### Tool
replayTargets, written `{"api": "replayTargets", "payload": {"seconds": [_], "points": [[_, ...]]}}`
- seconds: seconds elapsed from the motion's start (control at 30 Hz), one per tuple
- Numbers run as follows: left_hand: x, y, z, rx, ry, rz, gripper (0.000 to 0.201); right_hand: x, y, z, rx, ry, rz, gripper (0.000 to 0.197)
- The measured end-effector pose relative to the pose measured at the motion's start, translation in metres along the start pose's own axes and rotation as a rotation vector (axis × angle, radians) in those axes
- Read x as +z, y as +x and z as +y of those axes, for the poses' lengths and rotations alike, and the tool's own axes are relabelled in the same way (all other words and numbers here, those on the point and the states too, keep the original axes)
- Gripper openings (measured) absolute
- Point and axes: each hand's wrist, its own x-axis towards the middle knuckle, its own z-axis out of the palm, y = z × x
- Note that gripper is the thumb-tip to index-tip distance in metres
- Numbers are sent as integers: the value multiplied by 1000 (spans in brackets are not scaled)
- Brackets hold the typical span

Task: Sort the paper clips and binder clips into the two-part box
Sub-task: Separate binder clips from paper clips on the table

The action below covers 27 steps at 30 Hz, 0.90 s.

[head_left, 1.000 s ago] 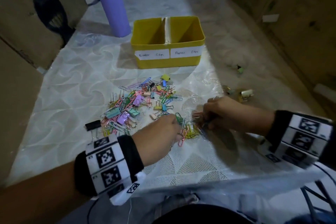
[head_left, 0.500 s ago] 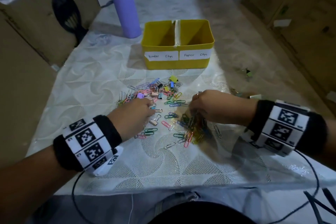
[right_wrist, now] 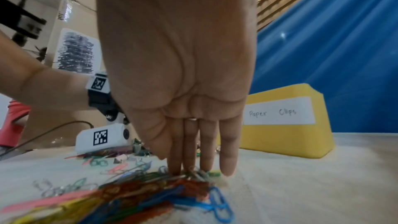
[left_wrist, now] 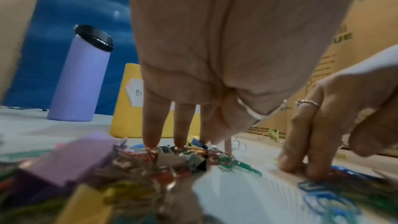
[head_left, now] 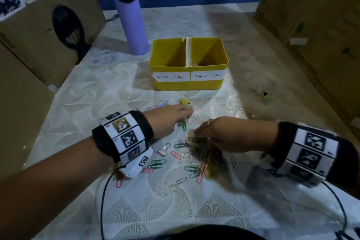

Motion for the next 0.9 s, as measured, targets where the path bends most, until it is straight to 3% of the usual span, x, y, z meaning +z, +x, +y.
{"api": "replayTargets", "payload": {"seconds": [0.17, 0.33, 0.43, 0.53, 0.7, 0.77, 0.9], "points": [[10, -19, -27, -88, 136, -131, 79, -8, -13, 8, 22, -5, -20, 27], [14, -41, -38, -193, 201, -209, 80, -23, 18, 12, 43, 16, 241, 21], [9, -49, -34, -201, 211, -205, 75, -23, 44, 15, 34, 23, 235, 30], [7, -52, -36, -228, 129, -129, 67, -20, 62, 12, 25, 23, 238, 33], [8, -39, -26, -171, 15, 217, 43, -22, 79, 10, 64, -53, 211, 20], [12, -36, -20, -94, 3, 235, 41, -25, 77, 15, 85, -59, 248, 17], [23, -40, -22, -33, 69, 142, 49, -36, 60, 34, 192, -69, 311, 14]]}}
